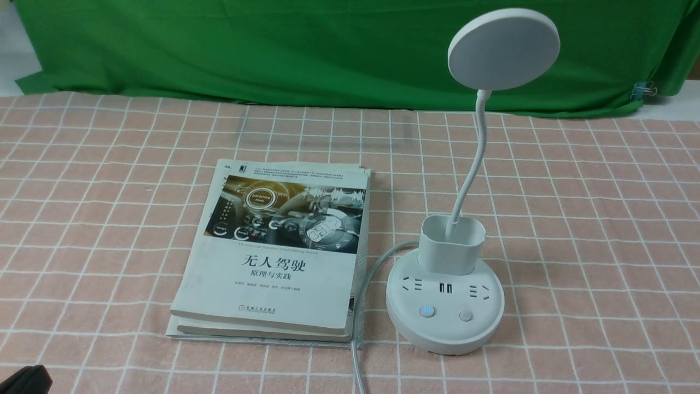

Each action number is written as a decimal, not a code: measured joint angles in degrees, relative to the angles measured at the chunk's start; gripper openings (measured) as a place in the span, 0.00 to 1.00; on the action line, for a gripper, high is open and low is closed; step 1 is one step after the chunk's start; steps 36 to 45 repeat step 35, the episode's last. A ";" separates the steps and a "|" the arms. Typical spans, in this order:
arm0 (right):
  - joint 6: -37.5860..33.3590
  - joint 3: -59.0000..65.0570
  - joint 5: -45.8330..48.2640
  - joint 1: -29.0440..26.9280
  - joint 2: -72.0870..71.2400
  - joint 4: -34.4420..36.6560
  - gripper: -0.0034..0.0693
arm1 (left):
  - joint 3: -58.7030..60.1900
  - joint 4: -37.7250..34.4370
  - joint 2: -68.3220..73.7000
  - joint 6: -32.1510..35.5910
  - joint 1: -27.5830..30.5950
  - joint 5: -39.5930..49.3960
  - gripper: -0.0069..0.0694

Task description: Turn off the table lamp on the pink coffee tablecloth by hand.

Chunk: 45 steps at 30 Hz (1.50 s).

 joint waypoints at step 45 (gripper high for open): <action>0.00 0.00 0.00 0.00 0.00 0.00 0.26 | 0.00 0.00 0.00 0.00 0.00 0.00 0.10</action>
